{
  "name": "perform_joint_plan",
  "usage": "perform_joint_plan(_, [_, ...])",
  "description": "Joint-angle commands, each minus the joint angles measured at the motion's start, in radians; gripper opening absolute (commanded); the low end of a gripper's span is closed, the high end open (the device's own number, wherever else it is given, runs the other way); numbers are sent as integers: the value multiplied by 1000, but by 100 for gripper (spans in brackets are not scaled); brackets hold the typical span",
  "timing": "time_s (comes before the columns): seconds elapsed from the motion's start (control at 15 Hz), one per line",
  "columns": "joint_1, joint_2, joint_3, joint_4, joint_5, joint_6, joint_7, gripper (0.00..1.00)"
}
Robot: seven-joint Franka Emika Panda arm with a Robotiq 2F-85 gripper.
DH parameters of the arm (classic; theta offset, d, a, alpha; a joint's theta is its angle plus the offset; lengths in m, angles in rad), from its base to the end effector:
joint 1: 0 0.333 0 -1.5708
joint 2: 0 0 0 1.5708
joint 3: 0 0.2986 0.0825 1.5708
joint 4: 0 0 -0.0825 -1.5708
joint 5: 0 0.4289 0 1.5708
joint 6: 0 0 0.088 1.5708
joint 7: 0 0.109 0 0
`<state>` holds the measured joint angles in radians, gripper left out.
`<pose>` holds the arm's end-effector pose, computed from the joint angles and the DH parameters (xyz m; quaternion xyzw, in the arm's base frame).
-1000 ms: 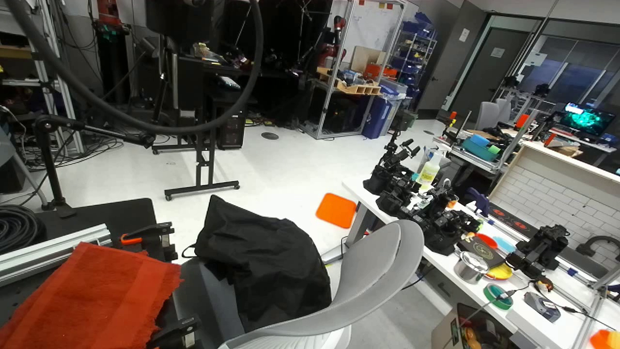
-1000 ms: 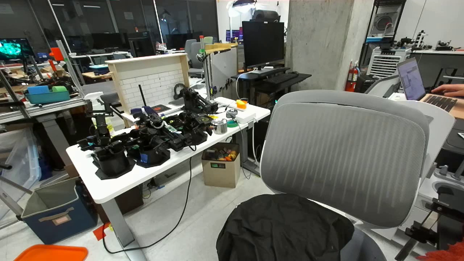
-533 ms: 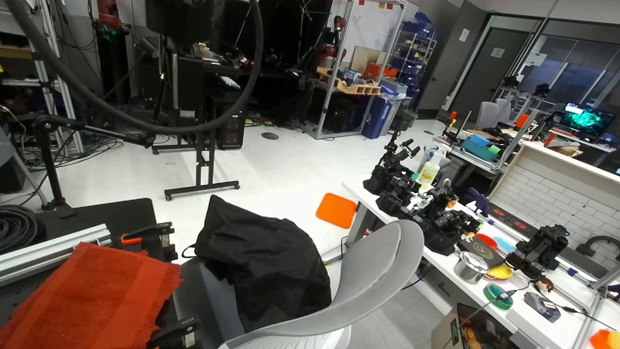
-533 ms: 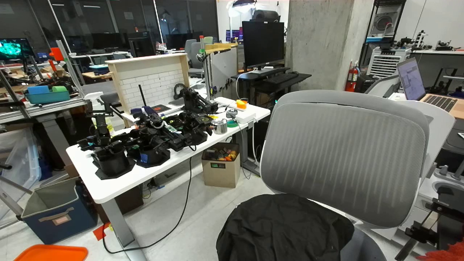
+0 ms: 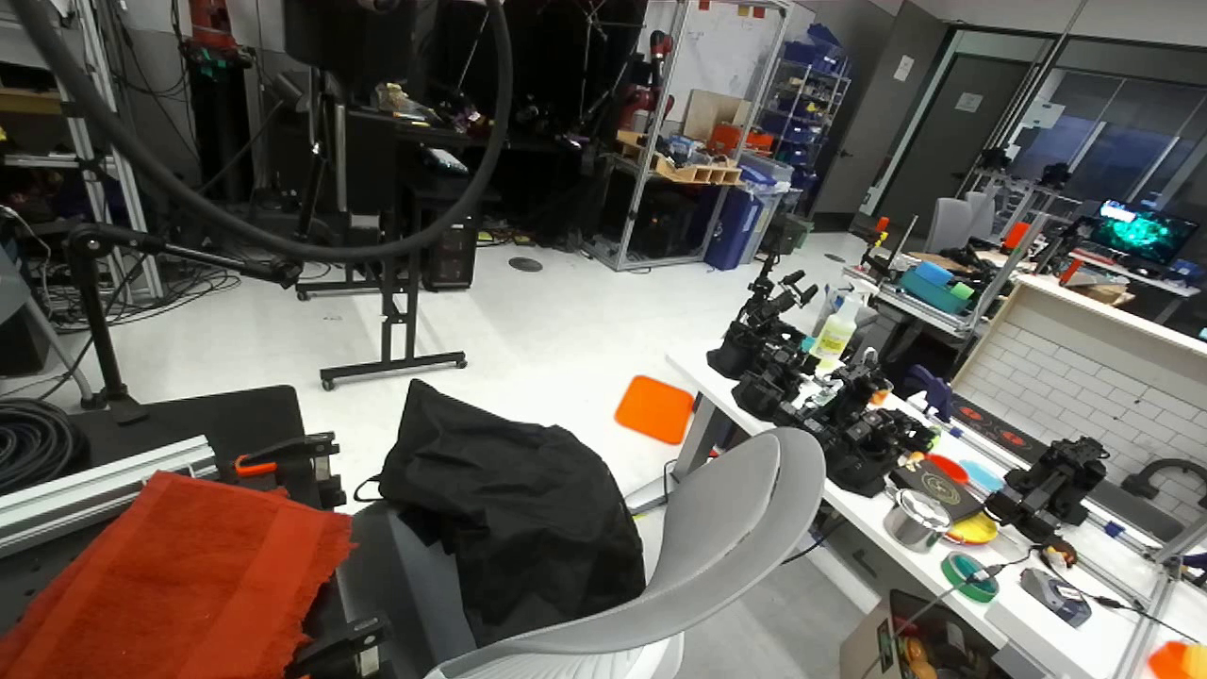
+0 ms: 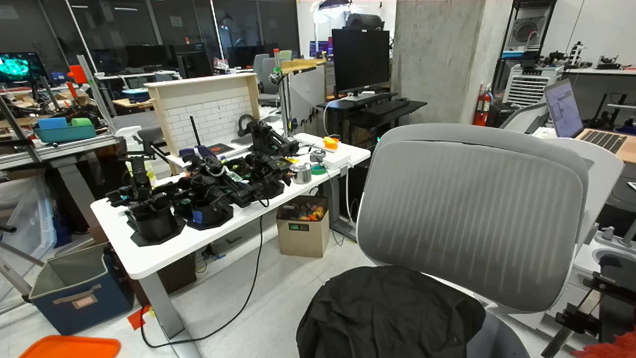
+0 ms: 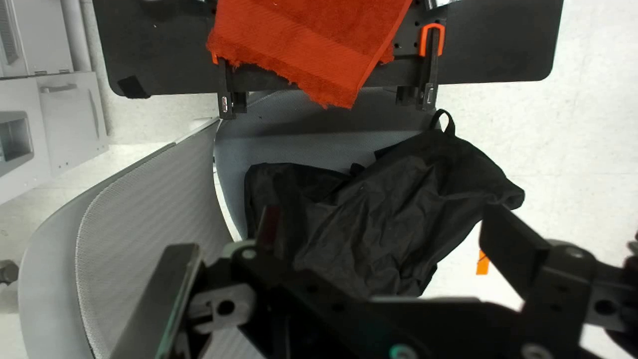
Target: Put the black bag and the orange towel on the back rest of the chair
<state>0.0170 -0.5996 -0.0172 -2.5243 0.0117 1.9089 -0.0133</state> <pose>0.4168 0.0010 0.4444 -0.9999 -0.0061 0.0079 0.0104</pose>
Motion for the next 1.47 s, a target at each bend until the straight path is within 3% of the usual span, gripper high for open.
perform_joint_plan(0.0, [-5,0,4,2,2,-2,-3,100])
perform_joint_plan(0.4, [-5,0,4,2,2,-2,-3,100])
perform_joint_plan(0.73, [-37,83,-53,76,-21,49,-74,100])
perform_joint_plan(1.0, [-60,151,-86,118,-32,188,-121,100])
perform_joint_plan(1.4, [-54,260,-39,64,75,482,93,100])
